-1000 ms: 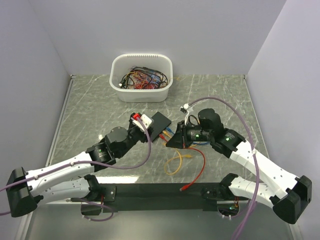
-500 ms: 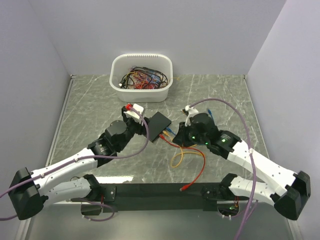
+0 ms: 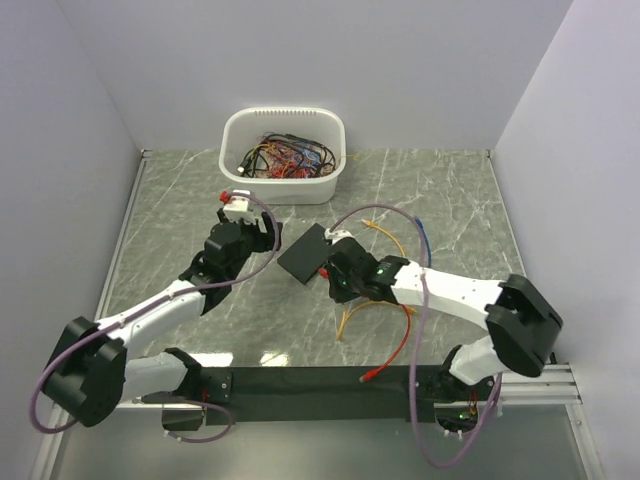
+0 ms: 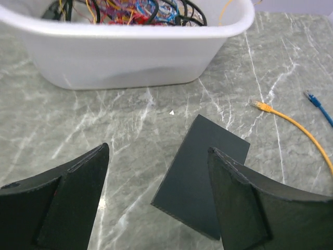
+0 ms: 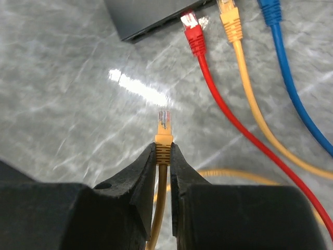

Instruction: Insert the plug into the switch port

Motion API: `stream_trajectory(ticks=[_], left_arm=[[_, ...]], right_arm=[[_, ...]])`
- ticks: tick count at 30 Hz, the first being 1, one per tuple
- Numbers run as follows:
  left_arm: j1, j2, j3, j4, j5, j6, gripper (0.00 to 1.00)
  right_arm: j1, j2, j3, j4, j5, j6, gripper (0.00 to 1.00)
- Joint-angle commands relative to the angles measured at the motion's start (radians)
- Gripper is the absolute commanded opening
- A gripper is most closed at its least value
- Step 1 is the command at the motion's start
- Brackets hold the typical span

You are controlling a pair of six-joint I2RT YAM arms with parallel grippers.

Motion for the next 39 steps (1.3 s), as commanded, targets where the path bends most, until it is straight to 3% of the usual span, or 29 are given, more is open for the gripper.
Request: stream_trajectory(ticks=[1, 9, 15, 22, 30, 39], left_arm=[[0.064, 0.049, -0.037, 0.158, 0.122, -0.124, 0.82], [0.165, 0.179, -0.058, 0.280, 0.238, -0.213, 0.81], [0.213, 0.239, -0.086, 0.383, 0.310, -0.220, 0.80], [0.243, 0.351, -0.088, 0.501, 0.453, -0.236, 0.77], [0.250, 0.411, -0.091, 0.557, 0.504, -0.236, 0.76], [0.251, 0.503, -0.059, 0.589, 0.578, -0.245, 0.74]], right_arm=[[0.015, 0.070, 0.044, 0.122, 0.039, 0.015, 0.00], [0.031, 0.169, -0.007, 0.351, 0.060, 0.082, 0.00], [0.053, 0.222, -0.045, 0.431, 0.100, 0.111, 0.00], [0.091, 0.305, -0.083, 0.443, 0.114, 0.150, 0.00], [0.168, 0.385, -0.094, 0.342, 0.190, 0.210, 0.00], [0.171, 0.289, -0.186, 0.371, 0.282, 0.273, 0.00]])
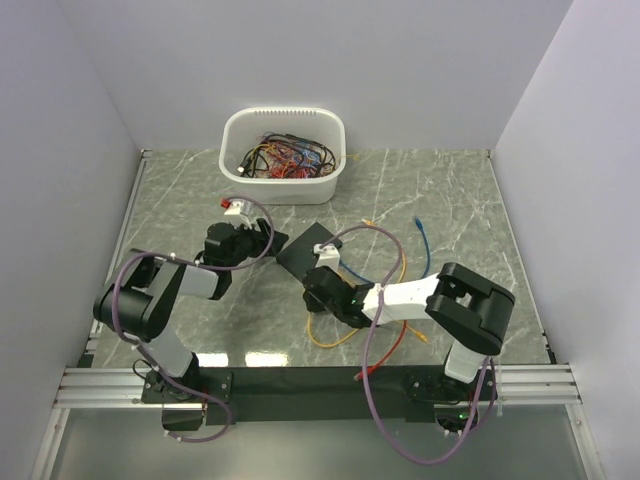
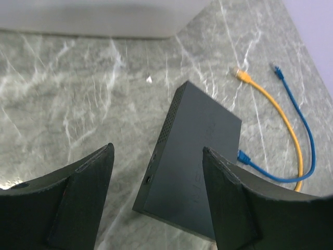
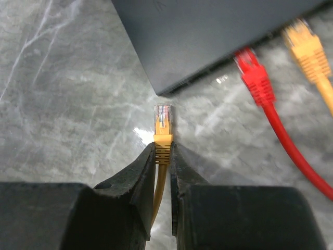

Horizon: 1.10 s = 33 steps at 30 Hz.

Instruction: Insert the plug into the switch port

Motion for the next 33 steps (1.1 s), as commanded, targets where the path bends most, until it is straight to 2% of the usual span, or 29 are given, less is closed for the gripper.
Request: stream_trajectory(ticks=[1, 12, 19, 25, 33], left_arm=[[0.005, 0.028, 0.031, 0.069, 0.053, -0.020, 0.73], [0.006, 0.158, 0.060, 0.166, 0.136, -0.044, 0.70], [0.008, 0.197, 0.080, 0.132, 0.150, -0.026, 0.66], [0.006, 0.224, 0.075, 0.170, 0.181, -0.031, 0.66], [0.006, 0.261, 0.074, 0.237, 0.276, -0.032, 0.64]], right_arm=[[0.012, -0.010, -0.093, -0.195, 0.038, 0.033, 0.00], [0.010, -0.009, -0.064, -0.204, 0.076, 0.050, 0.00], [0.003, -0.019, -0.015, -0.233, 0.157, 0.030, 0.00], [-0.014, -0.009, 0.007, -0.213, 0.154, 0.016, 0.00], [-0.014, -0.009, -0.006, -0.101, 0.145, -0.016, 0.00]])
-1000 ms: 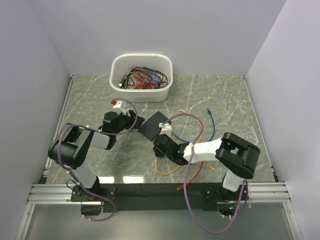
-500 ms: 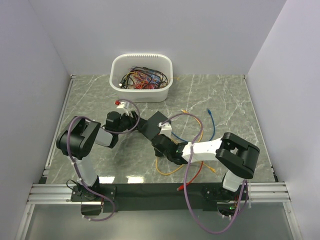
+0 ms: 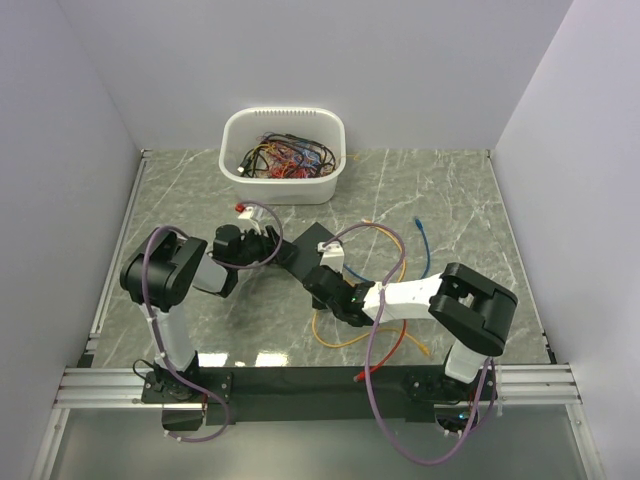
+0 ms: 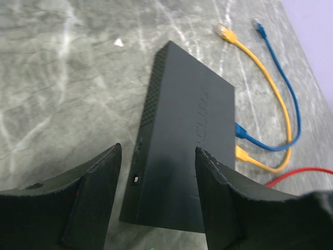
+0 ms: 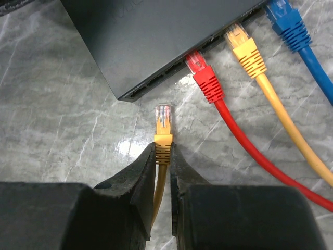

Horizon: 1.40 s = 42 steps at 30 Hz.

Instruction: Insert the plug into the switch port

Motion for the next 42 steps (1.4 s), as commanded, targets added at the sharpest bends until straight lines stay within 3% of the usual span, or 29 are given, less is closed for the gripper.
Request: stream_trajectory(ticks=[1, 27, 31, 36, 42], left_arm=[[0.003, 0.017, 0.022, 0.095, 0.083, -0.005, 0.63], [0.003, 0.058, 0.016, 0.099, 0.070, 0.015, 0.58], [-0.006, 0.036, -0.002, 0.075, -0.002, 0.027, 0.57], [-0.059, -0.020, -0.011, -0.003, -0.203, 0.073, 0.58], [-0.086, -0.034, -0.018, 0.006, -0.237, 0.086, 0.58]], right_arm=[[-0.009, 0.021, -0.010, -0.002, 0.026, -0.030, 0.00], [0.011, 0.001, 0.000, 0.068, 0.025, -0.069, 0.00], [0.016, -0.006, 0.005, 0.071, 0.031, -0.075, 0.00], [0.017, -0.006, 0.014, 0.077, 0.029, -0.081, 0.00], [0.019, 0.008, 0.042, 0.071, 0.040, -0.093, 0.00]])
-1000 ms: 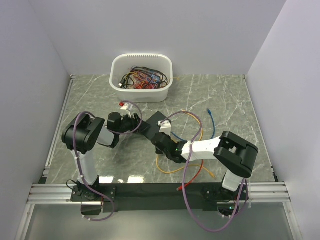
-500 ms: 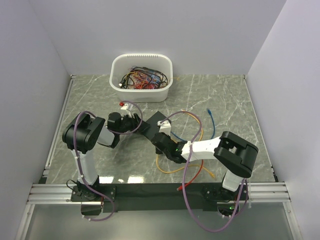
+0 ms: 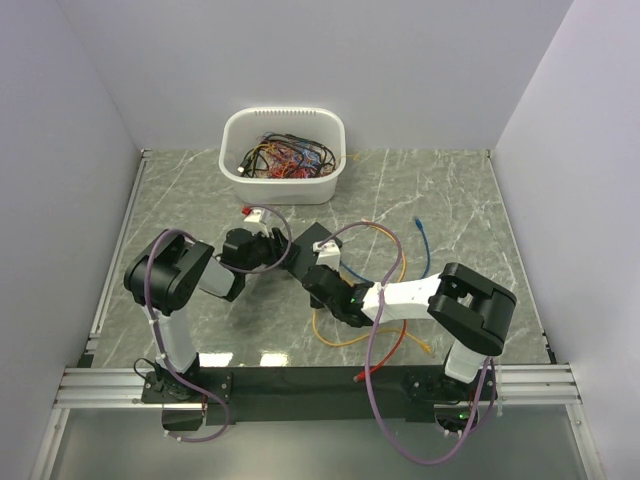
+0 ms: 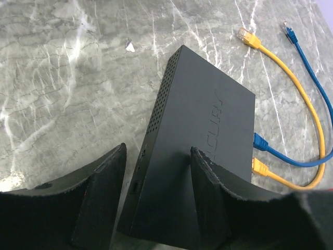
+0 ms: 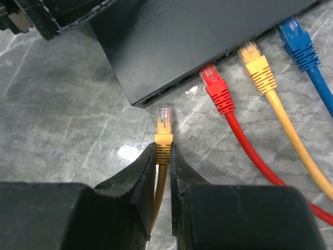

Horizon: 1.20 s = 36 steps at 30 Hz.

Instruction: Insert the plug into the switch port

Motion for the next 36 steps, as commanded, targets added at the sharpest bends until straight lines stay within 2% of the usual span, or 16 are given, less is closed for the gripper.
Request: stream_trajectory(ticks=[1, 7, 19, 27, 36], left_arm=[[-0.003, -0.013, -0.009, 0.014, -0.035, 0.030, 0.58], [-0.003, 0.006, -0.001, 0.025, 0.031, 0.049, 0.58], [-0.003, -0.008, -0.012, 0.002, 0.048, 0.070, 0.56], [-0.003, 0.035, 0.008, 0.000, 0.162, 0.082, 0.56], [-0.003, 0.029, 0.013, -0.043, 0.182, 0.127, 0.55]], right_arm=[[0.009, 0.007, 0.049, 0.013, 0.039, -0.020, 0.00], [0.010, 0.034, 0.095, 0.036, 0.018, -0.062, 0.00], [0.019, 0.037, 0.107, 0.066, 0.019, -0.091, 0.00], [0.019, 0.117, 0.055, 0.229, -0.001, -0.128, 0.00], [0.024, 0.051, -0.037, 0.352, 0.018, -0.187, 0.00]])
